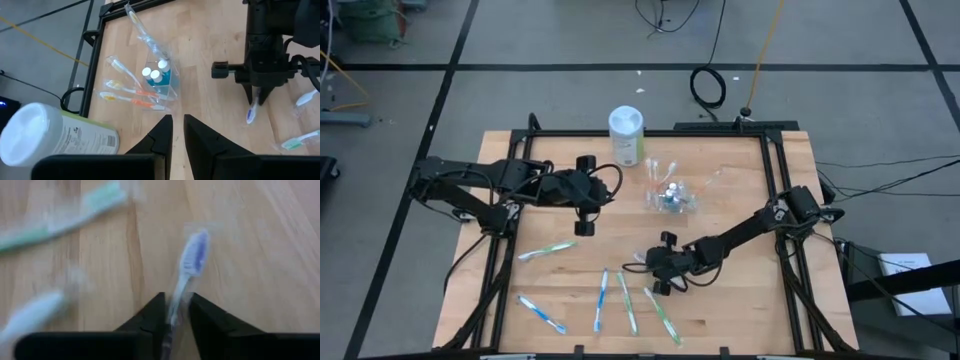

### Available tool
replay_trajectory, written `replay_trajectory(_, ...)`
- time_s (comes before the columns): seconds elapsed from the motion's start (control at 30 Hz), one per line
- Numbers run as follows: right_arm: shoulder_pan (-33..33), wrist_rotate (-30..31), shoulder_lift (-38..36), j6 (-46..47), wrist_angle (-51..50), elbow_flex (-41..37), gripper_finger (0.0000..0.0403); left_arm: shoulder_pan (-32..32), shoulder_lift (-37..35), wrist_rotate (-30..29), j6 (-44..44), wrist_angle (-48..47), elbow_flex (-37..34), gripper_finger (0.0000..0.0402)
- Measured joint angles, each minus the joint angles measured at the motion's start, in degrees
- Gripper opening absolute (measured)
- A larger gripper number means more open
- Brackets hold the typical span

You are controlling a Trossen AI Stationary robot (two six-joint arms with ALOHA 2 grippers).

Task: Pick & Place toothbrushing station
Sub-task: Put the purple toothbrush into the transparent organizer

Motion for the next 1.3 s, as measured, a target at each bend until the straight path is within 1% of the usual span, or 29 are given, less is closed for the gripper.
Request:
replay_trajectory(0.13, -0.13, -0.98, -5.59, -0.20, -5.87, -0.30, 0.0014, 0.00, 0.00, 0.00, -3.20, -0.02, 0.00, 0.0051)
replay_trajectory(0.17, -0.13, -0.87, -7.43, -0.36, -6.76, -0.21, 0.0008, 0.00, 0.00, 0.03, -3.80, -0.02, 0.00, 0.0051)
replay_trajectory(0.23, 0.22, 1.18, -11.88, -1.51, -8.69, -0.32, 0.0010, 0.00, 0.00, 0.06, -4.18, -0.14, 0.00, 0.0051)
replay_trajectory(0.27, 0.46, 3.02, -14.15, -2.55, -8.79, -0.67, 0.0011, 0.00, 0.00, 0.05, -4.18, -0.19, 0.00, 0.0051)
replay_trajectory(0.33, 1.01, 8.57, -18.90, -5.15, -8.75, -2.07, 0.0007, 0.00, 0.00, 0.05, -4.04, -0.33, 0.00, 0.0051)
replay_trajectory(0.4, 1.31, 16.81, -23.65, -7.02, -6.67, -4.59, 0.0003, 0.00, 0.00, 0.05, -4.02, -0.33, 0.00, 0.0051)
replay_trajectory(0.47, 1.18, 24.95, -27.93, -9.43, 0.13, -8.72, 0.0003, 0.00, 0.00, 0.05, -3.89, -0.31, 0.00, 0.0051)
replay_trajectory(0.53, 0.73, 30.22, -32.04, -13.54, 8.46, -14.42, 0.0002, 0.00, 0.00, 0.03, -3.88, -0.32, 0.00, 0.0051)
replay_trajectory(0.57, 0.42, 32.12, -33.60, -16.04, 13.97, -17.39, 0.0001, 0.00, 0.00, 0.03, -3.88, -0.31, 0.00, 0.0051)
replay_trajectory(0.67, -1.73, 34.68, -37.52, -25.75, 38.11, -27.78, 0.0001, 0.00, 0.00, 0.00, -3.84, -0.28, 0.00, 0.0051)
replay_trajectory(0.73, -4.16, 34.34, -38.07, -32.01, 56.16, -34.32, 0.0001, 0.00, 0.00, 0.00, -3.80, -0.22, 0.00, 0.0051)
replay_trajectory(0.8, -7.34, 30.76, -37.52, -36.02, 70.66, -39.84, 0.0001, 0.00, 0.00, -0.01, -3.56, -0.04, 0.00, 0.0051)
replay_trajectory(0.87, -11.26, 24.84, -36.45, -36.85, 80.36, -43.39, 0.0001, 0.00, 0.00, -0.02, -2.63, 0.03, 0.00, 0.0051)
replay_trajectory(0.9, -13.28, 22.58, -35.97, -36.66, 82.91, -44.67, 0.0001, 0.00, 0.00, -0.02, -2.15, 0.04, 0.00, 0.0051)
replay_trajectory(0.97, -16.86, 20.35, -34.70, -34.30, 84.16, -45.65, 0.0000, 0.00, 0.00, -0.02, -1.87, 0.06, 0.00, 0.0051)
replay_trajectory(1.07, -20.01, 19.86, -32.73, -31.01, 82.04, -46.01, 0.0000, 0.00, 0.00, -0.02, -1.78, 0.08, 0.00, 0.0051)
replay_trajectory(1.13, -20.94, 19.89, -31.48, -29.55, 79.92, -46.01, 0.0000, 0.00, 0.00, -0.02, -1.78, 0.09, 0.00, 0.0051)
replay_trajectory(1.3, -20.65, 20.63, -28.20, -24.56, 79.43, -46.01, 0.0000, 0.00, 0.00, -0.04, -1.80, 0.08, 0.00, 0.0051)
